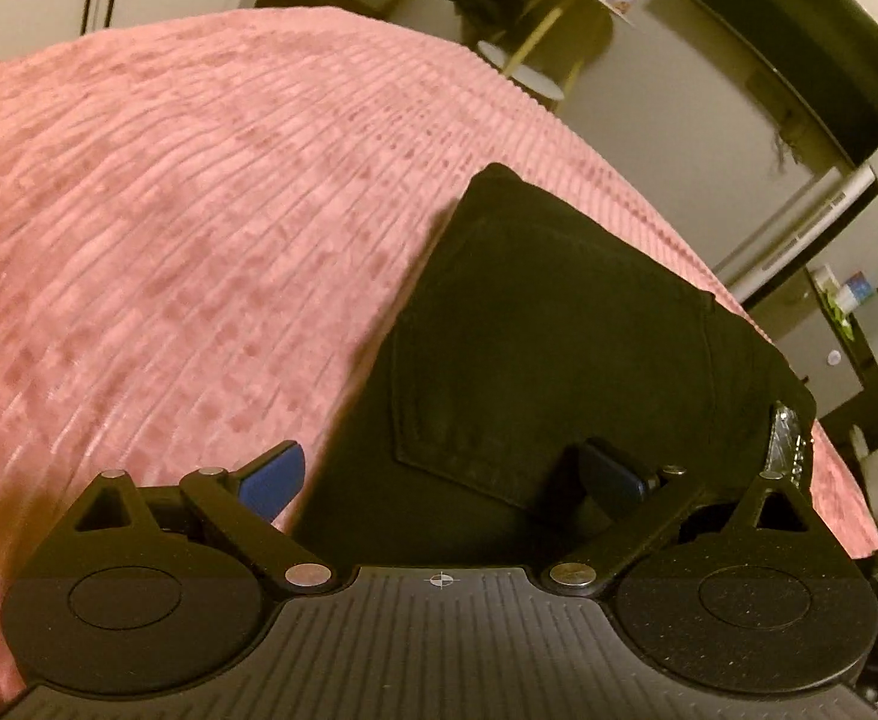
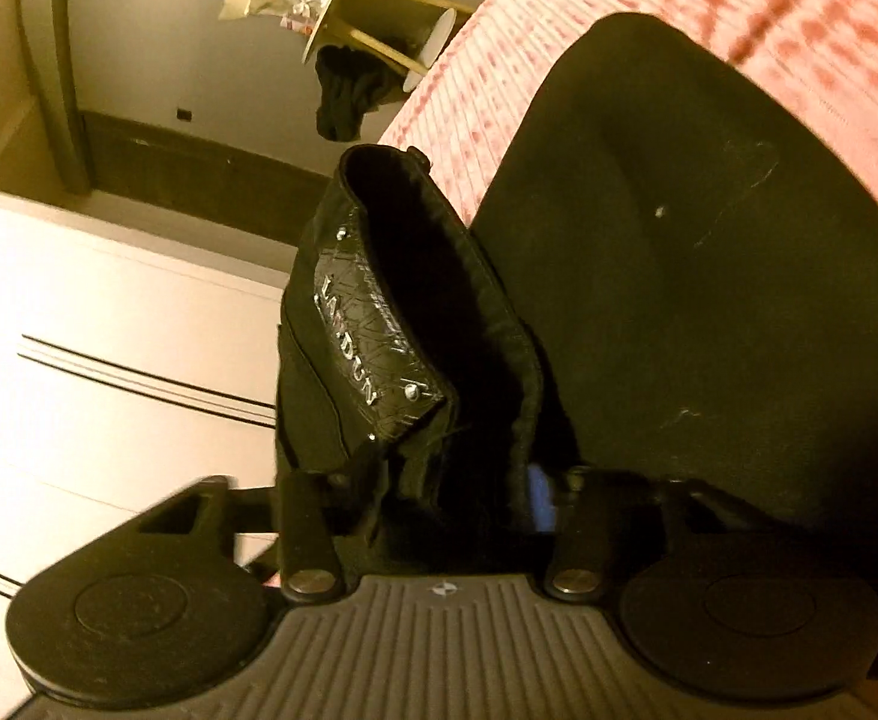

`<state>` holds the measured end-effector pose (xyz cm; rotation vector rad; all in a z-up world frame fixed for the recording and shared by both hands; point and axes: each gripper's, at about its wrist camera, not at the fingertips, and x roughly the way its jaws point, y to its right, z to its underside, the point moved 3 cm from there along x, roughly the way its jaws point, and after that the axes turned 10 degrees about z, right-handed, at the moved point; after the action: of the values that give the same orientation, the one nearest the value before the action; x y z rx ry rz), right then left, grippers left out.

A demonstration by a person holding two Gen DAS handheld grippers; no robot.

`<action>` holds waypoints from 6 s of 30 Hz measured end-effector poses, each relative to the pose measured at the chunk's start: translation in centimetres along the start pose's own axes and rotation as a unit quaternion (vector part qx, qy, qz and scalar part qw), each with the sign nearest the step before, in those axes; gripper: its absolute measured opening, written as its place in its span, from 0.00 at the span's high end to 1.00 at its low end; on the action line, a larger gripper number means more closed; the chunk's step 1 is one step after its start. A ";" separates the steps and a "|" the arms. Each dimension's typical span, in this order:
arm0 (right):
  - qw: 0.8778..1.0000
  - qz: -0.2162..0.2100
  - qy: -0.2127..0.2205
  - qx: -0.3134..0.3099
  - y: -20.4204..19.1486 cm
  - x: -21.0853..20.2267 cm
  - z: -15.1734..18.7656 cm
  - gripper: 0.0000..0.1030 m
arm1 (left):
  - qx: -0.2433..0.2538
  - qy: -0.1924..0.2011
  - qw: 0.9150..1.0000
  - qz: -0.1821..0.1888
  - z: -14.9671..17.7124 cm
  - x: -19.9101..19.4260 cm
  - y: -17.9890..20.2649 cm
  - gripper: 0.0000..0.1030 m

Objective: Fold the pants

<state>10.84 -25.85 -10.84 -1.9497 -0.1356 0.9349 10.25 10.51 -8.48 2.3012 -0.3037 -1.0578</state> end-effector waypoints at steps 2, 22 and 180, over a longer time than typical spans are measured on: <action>1.000 0.006 0.000 -0.012 -0.8 0.6 0.0 0.28 | 0.001 -0.001 1.000 0.002 0.1 0.1 0.1 0.02; 0.973 0.069 0.183 -0.120 -8.2 -9.1 -0.3 0.82 | 0.046 0.028 0.998 0.033 0.5 -1.7 2.0 0.02; 0.993 0.082 0.054 -0.067 3.0 -7.8 -6.7 0.65 | 0.091 -0.124 0.978 0.143 -3.0 8.5 5.7 0.35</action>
<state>8.96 -35.66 -7.07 -2.1558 0.0262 0.9451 18.34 3.51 -8.81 2.1921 -0.8365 -1.2064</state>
